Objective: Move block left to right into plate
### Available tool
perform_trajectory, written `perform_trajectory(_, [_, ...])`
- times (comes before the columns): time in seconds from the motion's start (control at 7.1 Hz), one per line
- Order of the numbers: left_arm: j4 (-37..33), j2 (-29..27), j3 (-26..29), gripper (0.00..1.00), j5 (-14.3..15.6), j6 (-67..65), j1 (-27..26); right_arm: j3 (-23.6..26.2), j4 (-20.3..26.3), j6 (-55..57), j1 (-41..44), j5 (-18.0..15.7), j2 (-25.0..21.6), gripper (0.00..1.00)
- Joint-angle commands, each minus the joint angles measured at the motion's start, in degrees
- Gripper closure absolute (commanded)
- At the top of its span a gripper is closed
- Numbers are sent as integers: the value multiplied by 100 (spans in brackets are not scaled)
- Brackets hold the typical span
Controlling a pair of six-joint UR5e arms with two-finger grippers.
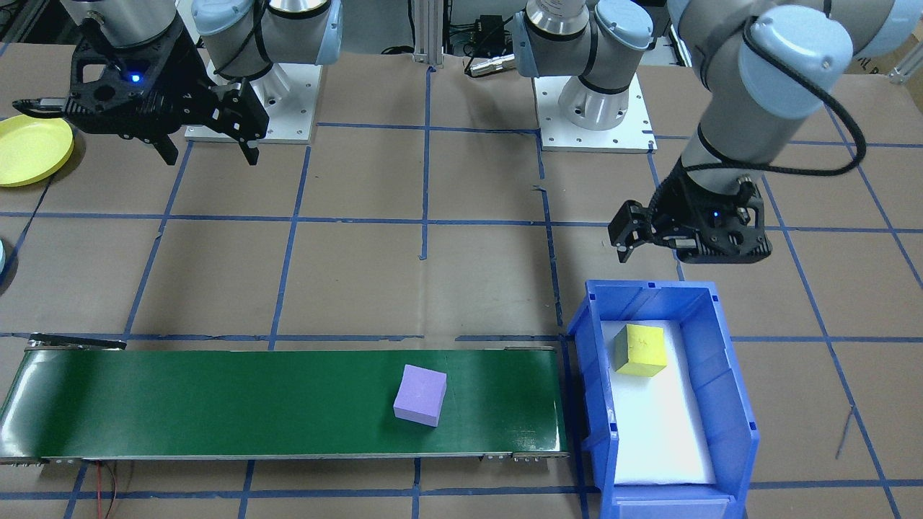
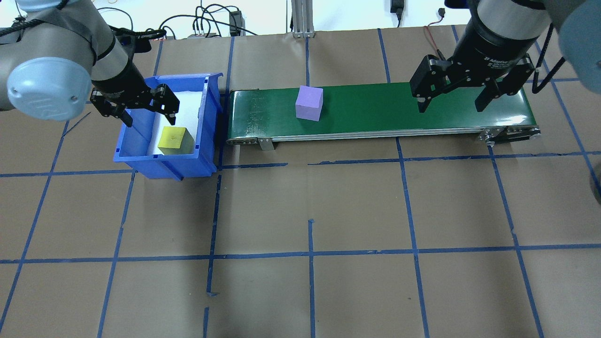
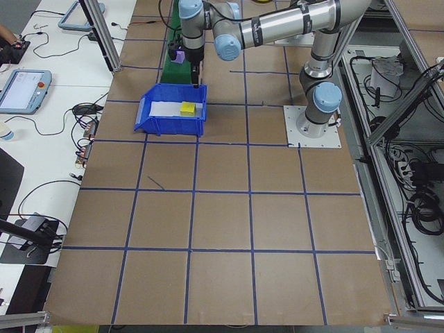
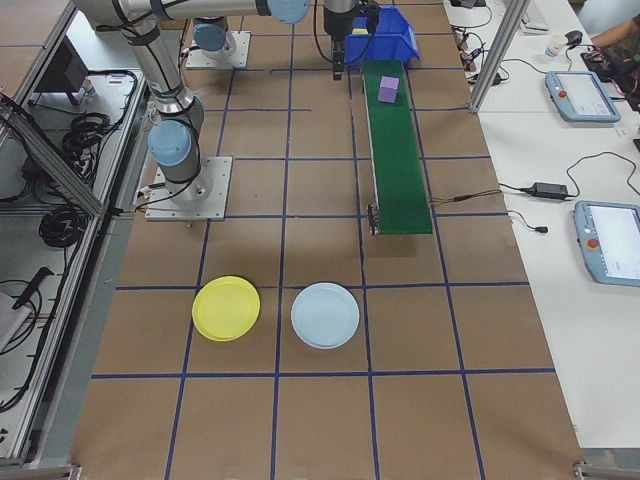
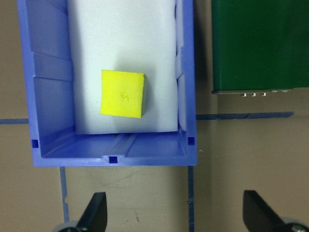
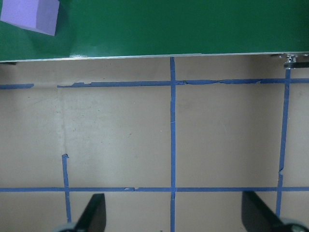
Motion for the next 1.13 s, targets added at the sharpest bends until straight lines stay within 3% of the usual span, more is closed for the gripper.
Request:
perform_trajectory(0.0, [699,-1056,43,3,-21,245,40,0,5,-7,0,0,2,0])
perform_trajectory(0.28, [964,-1420,-43,5,-30,282,40,0,5,-6,0,0,-7,0])
perform_trajectory(0.56, [885,-1430,34,29,-30,290,40,0,5,-7,0,0,-7,0])
perform_trajectory(0.7, [685,-1317,157,33,13,247,40,0,5,-7,0,0,2,0])
perform_trajectory(0.99, [-1285,-1254,1880,35,31,107,14,0,5,-7,0,0,-7,0])
